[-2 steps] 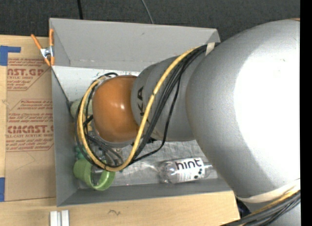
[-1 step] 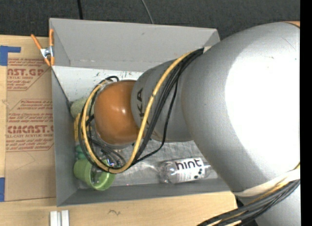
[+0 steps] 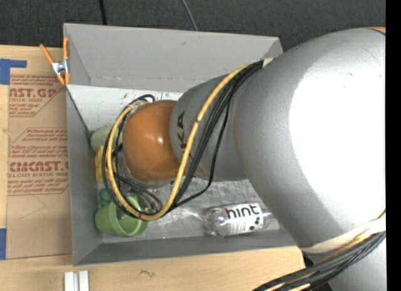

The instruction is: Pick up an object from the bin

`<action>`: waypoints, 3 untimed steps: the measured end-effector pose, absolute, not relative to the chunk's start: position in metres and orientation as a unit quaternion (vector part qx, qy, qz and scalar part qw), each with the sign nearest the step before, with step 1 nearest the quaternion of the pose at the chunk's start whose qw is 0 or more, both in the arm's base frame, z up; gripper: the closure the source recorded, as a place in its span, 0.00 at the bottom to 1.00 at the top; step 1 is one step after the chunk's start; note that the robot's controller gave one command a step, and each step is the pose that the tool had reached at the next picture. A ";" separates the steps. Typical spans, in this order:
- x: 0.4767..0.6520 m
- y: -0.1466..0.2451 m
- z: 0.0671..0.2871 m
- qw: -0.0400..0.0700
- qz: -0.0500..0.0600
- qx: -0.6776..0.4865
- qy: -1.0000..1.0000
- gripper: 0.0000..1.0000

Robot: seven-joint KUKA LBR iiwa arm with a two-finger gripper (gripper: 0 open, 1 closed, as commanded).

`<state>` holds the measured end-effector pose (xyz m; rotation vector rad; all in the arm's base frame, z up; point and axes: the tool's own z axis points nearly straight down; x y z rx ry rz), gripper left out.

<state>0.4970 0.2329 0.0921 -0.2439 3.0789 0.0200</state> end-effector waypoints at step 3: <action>0.488 0.231 0.108 0.003 0.000 -0.081 0.997 1.00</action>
Offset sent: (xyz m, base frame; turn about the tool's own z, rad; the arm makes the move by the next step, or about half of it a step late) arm -0.0001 0.0001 0.0824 -0.0003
